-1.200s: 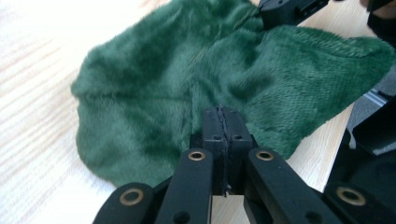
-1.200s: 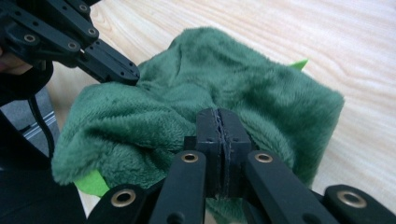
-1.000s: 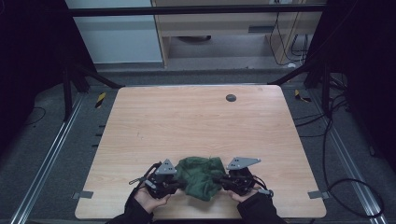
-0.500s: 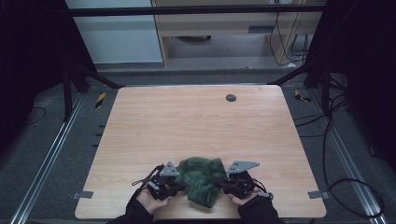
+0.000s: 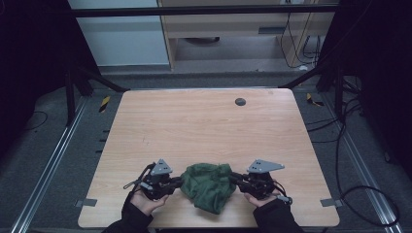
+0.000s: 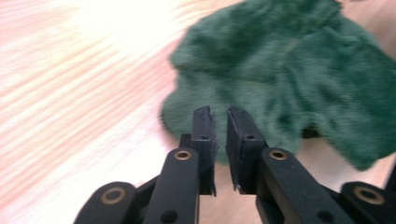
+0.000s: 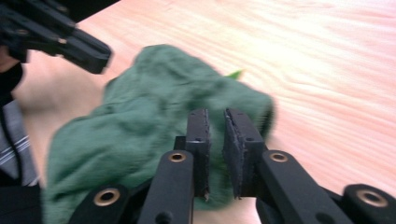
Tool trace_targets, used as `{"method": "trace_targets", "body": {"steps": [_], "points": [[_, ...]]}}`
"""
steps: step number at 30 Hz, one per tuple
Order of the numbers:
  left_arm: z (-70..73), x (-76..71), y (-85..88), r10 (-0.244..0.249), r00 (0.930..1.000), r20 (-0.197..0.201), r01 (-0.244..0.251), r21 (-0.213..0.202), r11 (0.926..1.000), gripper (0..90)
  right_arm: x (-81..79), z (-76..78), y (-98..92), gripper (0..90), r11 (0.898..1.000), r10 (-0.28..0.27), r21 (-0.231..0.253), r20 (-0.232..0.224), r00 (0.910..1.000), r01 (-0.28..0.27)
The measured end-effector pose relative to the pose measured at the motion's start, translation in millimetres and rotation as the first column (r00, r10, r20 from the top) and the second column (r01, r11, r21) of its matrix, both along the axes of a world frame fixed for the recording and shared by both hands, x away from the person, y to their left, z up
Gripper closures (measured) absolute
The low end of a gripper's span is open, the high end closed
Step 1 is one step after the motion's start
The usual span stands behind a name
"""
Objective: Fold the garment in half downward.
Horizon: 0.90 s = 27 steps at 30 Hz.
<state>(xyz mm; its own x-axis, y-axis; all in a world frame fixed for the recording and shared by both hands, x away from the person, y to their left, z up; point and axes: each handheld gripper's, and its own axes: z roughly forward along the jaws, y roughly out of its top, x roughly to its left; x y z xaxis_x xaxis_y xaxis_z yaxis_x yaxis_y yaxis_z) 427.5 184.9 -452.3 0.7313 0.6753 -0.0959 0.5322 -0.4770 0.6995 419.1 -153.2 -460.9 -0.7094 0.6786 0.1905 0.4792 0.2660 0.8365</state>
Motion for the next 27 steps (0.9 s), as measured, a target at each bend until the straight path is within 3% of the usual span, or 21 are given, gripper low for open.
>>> {"method": "trace_targets", "body": {"steps": [8,16,27], "points": [[0.7,7.9,26.6,0.1,0.9942,0.04,-0.101,0.006,0.9949,64.4,8.3,-2.1,-26.8,69.0,0.991,-0.129,-0.046,0.01,0.9916,0.129],[-2.8,13.6,48.5,0.185,0.9812,0.055,-0.185,0.001,0.9827,52.9,14.1,-3.7,-50.7,58.2,0.971,-0.225,-0.075,0.018,0.9742,0.226],[-10.5,21.6,76.3,0.275,0.9606,0.042,-0.276,0.02,0.9611,39.0,20.9,-10.6,-68.9,42.8,0.943,-0.309,-0.13,0.005,0.9511,0.307]]}}
